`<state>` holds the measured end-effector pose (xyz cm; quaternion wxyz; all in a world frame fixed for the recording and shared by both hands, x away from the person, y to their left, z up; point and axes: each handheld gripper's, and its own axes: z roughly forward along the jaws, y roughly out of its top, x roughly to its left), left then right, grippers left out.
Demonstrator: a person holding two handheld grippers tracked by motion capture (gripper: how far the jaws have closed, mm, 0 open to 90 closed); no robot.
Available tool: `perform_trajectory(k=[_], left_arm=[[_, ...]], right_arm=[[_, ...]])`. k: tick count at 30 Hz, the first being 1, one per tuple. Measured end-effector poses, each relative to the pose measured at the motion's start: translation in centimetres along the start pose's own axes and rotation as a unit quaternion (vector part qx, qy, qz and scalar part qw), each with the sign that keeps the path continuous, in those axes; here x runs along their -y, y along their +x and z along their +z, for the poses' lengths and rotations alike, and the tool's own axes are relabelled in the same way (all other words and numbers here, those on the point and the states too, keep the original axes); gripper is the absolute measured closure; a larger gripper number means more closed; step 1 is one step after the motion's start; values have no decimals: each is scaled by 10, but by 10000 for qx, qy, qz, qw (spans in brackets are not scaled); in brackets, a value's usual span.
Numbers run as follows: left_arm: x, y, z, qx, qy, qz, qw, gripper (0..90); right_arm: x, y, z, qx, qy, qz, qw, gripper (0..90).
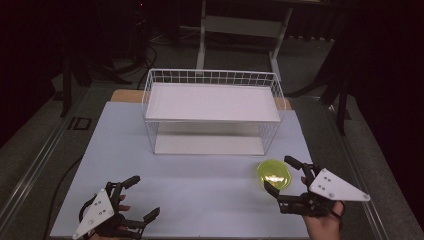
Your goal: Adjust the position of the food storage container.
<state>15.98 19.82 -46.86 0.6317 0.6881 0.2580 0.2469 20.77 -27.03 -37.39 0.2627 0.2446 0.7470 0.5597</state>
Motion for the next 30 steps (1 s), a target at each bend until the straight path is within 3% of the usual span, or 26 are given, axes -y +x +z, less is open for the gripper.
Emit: perform_trajectory(k=[3,6,11,13,21,24,30], left_arm=[[0,0,0,-11,-1,0,10000,14],[0,0,1,0,9,-15,10000,14],[1,0,1,15,8,-43,10000,14],[1,0,1,20,12,-45,10000,14],[1,0,1,36,15,-51,10000,14],[1,0,1,45,13,-49,10000,14],[1,0,2,58,30,-47,10000,14]], right_arm=[[-1,-8,3,33,-59,-123,9999,128],[0,-19,4,21,-213,-43,9998,121],[3,-34,8,340,56,85,9994,130],[7,-40,9,367,93,142,9992,123],[27,-55,15,750,310,357,9961,129],[38,-62,15,879,455,415,9942,180],[62,-82,14,1077,808,697,9884,384]])
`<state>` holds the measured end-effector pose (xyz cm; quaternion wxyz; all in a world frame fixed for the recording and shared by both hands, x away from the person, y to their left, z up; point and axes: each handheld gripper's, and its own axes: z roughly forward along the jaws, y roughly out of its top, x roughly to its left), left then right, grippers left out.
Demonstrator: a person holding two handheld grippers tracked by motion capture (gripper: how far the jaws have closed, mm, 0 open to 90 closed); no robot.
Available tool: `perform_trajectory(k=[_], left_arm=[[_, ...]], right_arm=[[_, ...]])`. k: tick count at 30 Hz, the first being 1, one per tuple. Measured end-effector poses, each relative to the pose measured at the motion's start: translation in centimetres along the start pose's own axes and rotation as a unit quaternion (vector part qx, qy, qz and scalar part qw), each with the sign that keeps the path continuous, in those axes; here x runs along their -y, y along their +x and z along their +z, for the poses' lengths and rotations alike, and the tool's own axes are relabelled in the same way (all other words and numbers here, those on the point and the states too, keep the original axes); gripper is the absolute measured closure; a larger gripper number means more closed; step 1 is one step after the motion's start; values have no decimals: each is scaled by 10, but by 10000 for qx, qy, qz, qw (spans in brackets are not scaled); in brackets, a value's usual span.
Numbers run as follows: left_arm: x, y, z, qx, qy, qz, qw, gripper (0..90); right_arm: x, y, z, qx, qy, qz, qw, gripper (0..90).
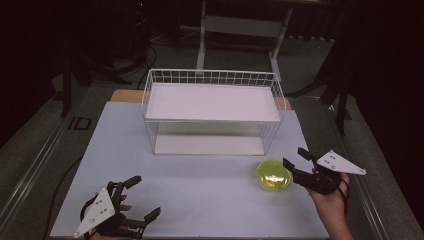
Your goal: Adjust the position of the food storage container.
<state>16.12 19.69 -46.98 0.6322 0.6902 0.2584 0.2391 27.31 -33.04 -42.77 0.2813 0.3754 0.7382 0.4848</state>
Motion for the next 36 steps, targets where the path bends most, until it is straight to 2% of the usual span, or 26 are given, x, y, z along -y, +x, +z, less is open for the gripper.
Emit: perform_trajectory(k=[4,8,12,16,20,23,30,36], left_arm=[[0,-1,0,2,-17,4,10000,14],[0,0,0,4,-6,14,10000,14],[0,-1,0,9,0,21,10000,14],[0,-1,0,9,-5,15,10000,14],[0,-1,1,13,-11,12,10000,14],[0,-1,0,5,-13,18,10000,14],[-1,-1,-1,-3,-44,39,10000,14],[-1,-1,0,-1,-30,52,10000,14]], right_arm=[[16,-12,3,151,239,25,9996,509],[28,-18,3,342,445,4,9984,672],[39,-26,4,362,666,114,9971,803],[53,-33,7,406,957,265,9942,894],[67,-38,12,405,1196,388,9912,899],[74,-36,16,360,1389,397,9889,900],[83,-33,23,229,1591,403,9862,900],[89,-25,32,-12,1720,458,9840,900]])
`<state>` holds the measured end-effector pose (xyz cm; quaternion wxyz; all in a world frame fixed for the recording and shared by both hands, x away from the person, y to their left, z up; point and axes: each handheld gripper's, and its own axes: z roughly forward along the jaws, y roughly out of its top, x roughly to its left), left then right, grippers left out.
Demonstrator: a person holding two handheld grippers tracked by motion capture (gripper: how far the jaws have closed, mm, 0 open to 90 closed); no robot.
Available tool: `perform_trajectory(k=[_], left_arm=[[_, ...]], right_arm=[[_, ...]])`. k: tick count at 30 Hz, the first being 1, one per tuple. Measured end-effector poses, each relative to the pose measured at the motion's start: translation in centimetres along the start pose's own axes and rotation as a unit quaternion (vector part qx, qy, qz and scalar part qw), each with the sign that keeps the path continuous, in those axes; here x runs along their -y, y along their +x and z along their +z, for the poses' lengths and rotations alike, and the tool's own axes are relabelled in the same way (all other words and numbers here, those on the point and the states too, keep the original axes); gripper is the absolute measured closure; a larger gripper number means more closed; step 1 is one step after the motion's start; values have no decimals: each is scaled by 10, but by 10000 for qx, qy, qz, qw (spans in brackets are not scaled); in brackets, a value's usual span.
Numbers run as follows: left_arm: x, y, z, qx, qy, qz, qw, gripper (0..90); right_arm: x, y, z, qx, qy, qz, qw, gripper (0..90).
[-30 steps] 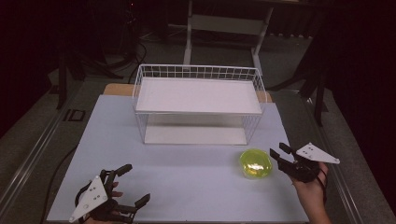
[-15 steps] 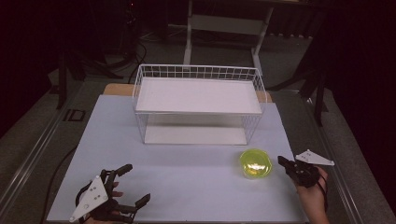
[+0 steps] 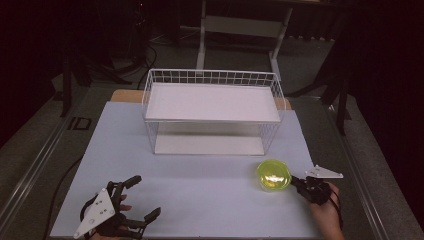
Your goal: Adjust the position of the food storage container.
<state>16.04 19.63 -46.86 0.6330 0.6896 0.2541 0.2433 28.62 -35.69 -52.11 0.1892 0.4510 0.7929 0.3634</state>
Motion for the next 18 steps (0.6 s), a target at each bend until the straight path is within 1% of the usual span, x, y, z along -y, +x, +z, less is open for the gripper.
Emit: perform_trajectory(k=[4,9,14,15,17,18], left_arm=[[0,0,0,3,-12,-9,10000,14],[0,0,0,0,-10,-19,10000,14],[1,0,1,4,13,-23,10000,14],[1,0,1,4,13,-26,10000,14],[0,0,1,1,6,-19,10000,14],[0,0,1,-3,0,-23,10000,14]], right_arm=[[-1,4,4,-153,10,-13,9999,900],[-1,8,6,-212,40,-72,9997,900],[-3,13,7,-338,-19,-26,9994,900],[-4,14,7,-384,0,-18,9993,900],[-5,17,9,-356,30,-81,9993,900],[-5,18,10,-403,39,-70,9992,900]])
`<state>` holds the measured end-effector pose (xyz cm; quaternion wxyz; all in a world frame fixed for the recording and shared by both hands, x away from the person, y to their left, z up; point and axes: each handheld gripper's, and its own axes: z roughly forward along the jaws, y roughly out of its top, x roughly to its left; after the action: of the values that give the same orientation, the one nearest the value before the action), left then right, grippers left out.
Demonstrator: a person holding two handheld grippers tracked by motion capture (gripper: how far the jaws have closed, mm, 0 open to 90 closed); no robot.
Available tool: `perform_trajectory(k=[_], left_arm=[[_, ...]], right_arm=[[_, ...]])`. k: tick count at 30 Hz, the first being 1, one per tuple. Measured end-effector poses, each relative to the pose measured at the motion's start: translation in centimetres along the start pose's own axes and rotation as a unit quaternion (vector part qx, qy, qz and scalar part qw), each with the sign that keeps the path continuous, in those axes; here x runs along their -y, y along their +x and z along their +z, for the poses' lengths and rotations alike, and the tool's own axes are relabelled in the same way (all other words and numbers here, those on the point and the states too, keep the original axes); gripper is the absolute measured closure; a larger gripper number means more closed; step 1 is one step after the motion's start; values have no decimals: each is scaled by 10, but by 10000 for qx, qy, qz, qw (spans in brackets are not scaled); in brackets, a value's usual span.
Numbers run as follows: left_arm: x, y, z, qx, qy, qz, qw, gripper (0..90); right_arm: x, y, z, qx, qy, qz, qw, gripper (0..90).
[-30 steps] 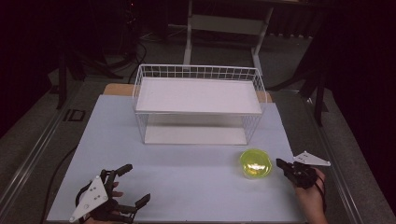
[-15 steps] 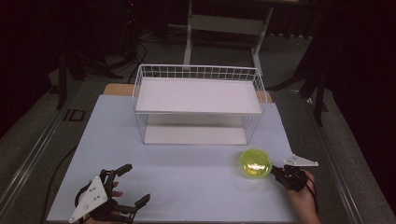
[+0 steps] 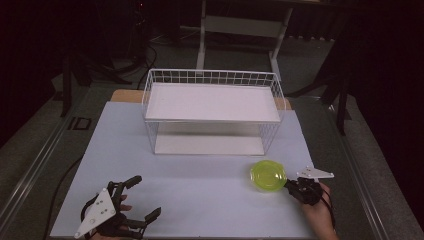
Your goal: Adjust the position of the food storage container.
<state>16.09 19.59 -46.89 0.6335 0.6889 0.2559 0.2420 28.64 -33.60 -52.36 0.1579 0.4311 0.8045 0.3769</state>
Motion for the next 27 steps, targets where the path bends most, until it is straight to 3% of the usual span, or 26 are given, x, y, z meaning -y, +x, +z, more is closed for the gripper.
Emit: perform_trajectory(k=[5,15,19,27], left_arm=[[0,0,0,-8,-4,-20,10000,14],[0,0,-1,-5,5,10,10000,14],[0,0,-1,-2,0,12,10000,14],[-1,0,-1,5,-8,11,10000,14]], right_arm=[[-3,8,6,-151,46,-48,9999,900],[-12,30,21,-366,153,-376,9985,900],[-14,31,22,-332,227,-469,9981,900],[-19,18,17,-44,229,-298,9993,900]])
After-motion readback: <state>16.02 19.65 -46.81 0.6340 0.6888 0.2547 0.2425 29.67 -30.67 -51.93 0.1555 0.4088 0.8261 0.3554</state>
